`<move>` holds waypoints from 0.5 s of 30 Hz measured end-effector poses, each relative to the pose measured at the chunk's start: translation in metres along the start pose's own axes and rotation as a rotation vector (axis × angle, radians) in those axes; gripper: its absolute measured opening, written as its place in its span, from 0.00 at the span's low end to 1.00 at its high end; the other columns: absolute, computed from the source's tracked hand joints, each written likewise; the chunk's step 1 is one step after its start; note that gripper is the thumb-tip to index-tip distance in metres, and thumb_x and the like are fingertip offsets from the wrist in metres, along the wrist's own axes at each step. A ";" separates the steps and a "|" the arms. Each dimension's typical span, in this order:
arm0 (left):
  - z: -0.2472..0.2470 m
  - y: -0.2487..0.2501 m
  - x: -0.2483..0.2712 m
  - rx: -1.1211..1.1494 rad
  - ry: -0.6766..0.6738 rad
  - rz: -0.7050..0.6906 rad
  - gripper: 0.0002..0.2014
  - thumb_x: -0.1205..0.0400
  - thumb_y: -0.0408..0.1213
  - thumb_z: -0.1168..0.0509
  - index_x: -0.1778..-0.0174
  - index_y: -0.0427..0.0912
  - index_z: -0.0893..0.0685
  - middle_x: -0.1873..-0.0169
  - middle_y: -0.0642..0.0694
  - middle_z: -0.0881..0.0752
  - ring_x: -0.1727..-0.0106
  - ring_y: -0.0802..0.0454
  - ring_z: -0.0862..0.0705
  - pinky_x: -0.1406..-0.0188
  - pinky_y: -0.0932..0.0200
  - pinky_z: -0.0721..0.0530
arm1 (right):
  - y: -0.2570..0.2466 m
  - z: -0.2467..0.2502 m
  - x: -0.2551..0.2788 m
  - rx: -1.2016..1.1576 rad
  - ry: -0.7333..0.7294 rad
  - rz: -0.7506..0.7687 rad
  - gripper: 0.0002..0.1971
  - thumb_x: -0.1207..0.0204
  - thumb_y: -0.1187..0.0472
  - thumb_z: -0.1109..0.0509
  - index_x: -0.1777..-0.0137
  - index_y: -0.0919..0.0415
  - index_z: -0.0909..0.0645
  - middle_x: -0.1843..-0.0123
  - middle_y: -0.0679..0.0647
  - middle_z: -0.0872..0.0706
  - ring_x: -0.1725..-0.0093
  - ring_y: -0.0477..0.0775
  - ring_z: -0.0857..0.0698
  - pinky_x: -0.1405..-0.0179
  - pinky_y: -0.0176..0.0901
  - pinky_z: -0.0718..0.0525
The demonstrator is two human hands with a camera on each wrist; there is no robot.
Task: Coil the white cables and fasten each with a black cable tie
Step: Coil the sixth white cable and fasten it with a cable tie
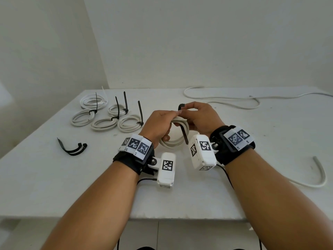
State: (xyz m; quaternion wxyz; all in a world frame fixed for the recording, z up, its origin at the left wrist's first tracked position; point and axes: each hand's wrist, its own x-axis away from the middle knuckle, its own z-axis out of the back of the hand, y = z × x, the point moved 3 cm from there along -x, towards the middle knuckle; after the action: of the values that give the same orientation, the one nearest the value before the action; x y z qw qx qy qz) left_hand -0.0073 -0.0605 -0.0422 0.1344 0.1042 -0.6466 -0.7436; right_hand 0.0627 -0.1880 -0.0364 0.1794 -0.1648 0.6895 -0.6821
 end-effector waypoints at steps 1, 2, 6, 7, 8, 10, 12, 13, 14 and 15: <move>-0.001 0.000 -0.001 -0.006 0.003 0.003 0.16 0.15 0.44 0.36 0.67 0.41 0.20 0.80 0.49 0.37 0.80 0.53 0.41 0.81 0.63 0.36 | -0.001 0.001 0.001 -0.011 -0.007 -0.011 0.05 0.24 0.67 0.23 0.53 0.65 0.17 0.64 0.61 0.10 0.70 0.54 0.11 0.65 0.43 0.10; -0.002 -0.001 -0.001 -0.016 0.007 0.009 0.15 0.15 0.44 0.36 0.67 0.42 0.22 0.80 0.49 0.36 0.80 0.53 0.40 0.82 0.63 0.36 | -0.001 0.001 0.002 -0.021 -0.009 -0.022 0.03 0.24 0.68 0.25 0.55 0.65 0.17 0.66 0.58 0.11 0.74 0.51 0.13 0.69 0.40 0.12; -0.004 -0.006 -0.004 -0.080 -0.004 0.037 0.11 0.16 0.42 0.37 0.64 0.43 0.23 0.79 0.50 0.35 0.81 0.54 0.38 0.82 0.63 0.35 | -0.001 0.004 0.000 0.056 0.004 -0.019 0.05 0.24 0.63 0.24 0.61 0.59 0.17 0.64 0.52 0.10 0.67 0.48 0.13 0.70 0.37 0.20; -0.005 -0.007 -0.004 -0.090 -0.022 0.034 0.13 0.16 0.42 0.37 0.67 0.44 0.24 0.79 0.50 0.36 0.81 0.54 0.38 0.82 0.63 0.35 | -0.001 0.005 -0.001 0.123 0.016 0.002 0.05 0.25 0.61 0.23 0.62 0.57 0.16 0.65 0.49 0.10 0.65 0.46 0.14 0.71 0.36 0.23; -0.006 -0.008 -0.004 -0.100 -0.039 0.029 0.16 0.16 0.42 0.36 0.70 0.44 0.25 0.79 0.49 0.37 0.81 0.54 0.39 0.82 0.63 0.36 | 0.000 0.006 -0.001 0.167 0.026 0.022 0.05 0.26 0.60 0.22 0.62 0.56 0.14 0.66 0.47 0.11 0.64 0.46 0.16 0.71 0.35 0.25; -0.008 -0.009 -0.003 -0.117 -0.059 0.019 0.17 0.16 0.42 0.36 0.72 0.45 0.26 0.80 0.49 0.37 0.81 0.54 0.39 0.82 0.64 0.36 | 0.001 0.007 -0.002 0.198 0.036 0.049 0.04 0.27 0.60 0.21 0.62 0.57 0.13 0.67 0.46 0.11 0.65 0.46 0.18 0.70 0.36 0.24; -0.007 -0.009 -0.003 -0.102 -0.049 0.021 0.18 0.16 0.41 0.36 0.73 0.46 0.27 0.81 0.50 0.36 0.82 0.54 0.39 0.82 0.64 0.37 | 0.001 0.005 -0.002 0.213 0.027 0.083 0.03 0.27 0.58 0.21 0.59 0.56 0.13 0.65 0.50 0.10 0.66 0.46 0.18 0.66 0.39 0.23; -0.005 -0.009 -0.004 -0.083 -0.023 0.024 0.18 0.16 0.40 0.36 0.73 0.47 0.27 0.81 0.50 0.36 0.82 0.54 0.39 0.82 0.64 0.37 | 0.000 0.004 -0.002 0.225 0.025 0.111 0.04 0.26 0.57 0.22 0.56 0.55 0.13 0.61 0.52 0.09 0.66 0.46 0.17 0.64 0.40 0.22; -0.001 -0.009 -0.005 -0.060 0.016 0.025 0.18 0.16 0.40 0.36 0.74 0.47 0.26 0.81 0.50 0.36 0.82 0.54 0.39 0.83 0.64 0.36 | -0.003 0.004 -0.002 0.253 0.028 0.152 0.07 0.26 0.54 0.22 0.52 0.54 0.14 0.58 0.53 0.09 0.64 0.46 0.16 0.63 0.39 0.21; 0.003 -0.008 -0.007 -0.030 0.061 0.026 0.18 0.16 0.39 0.37 0.73 0.47 0.26 0.81 0.50 0.35 0.82 0.54 0.38 0.83 0.64 0.36 | -0.006 0.003 -0.001 0.302 0.031 0.207 0.11 0.27 0.50 0.22 0.49 0.52 0.15 0.55 0.51 0.09 0.62 0.45 0.15 0.61 0.38 0.20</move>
State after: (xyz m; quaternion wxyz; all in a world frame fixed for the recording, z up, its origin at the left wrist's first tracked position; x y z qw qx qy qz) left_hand -0.0025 -0.0543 -0.0499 0.1651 0.1163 -0.6322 -0.7481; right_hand 0.0648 -0.1906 -0.0307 0.2607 -0.0535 0.5952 -0.7582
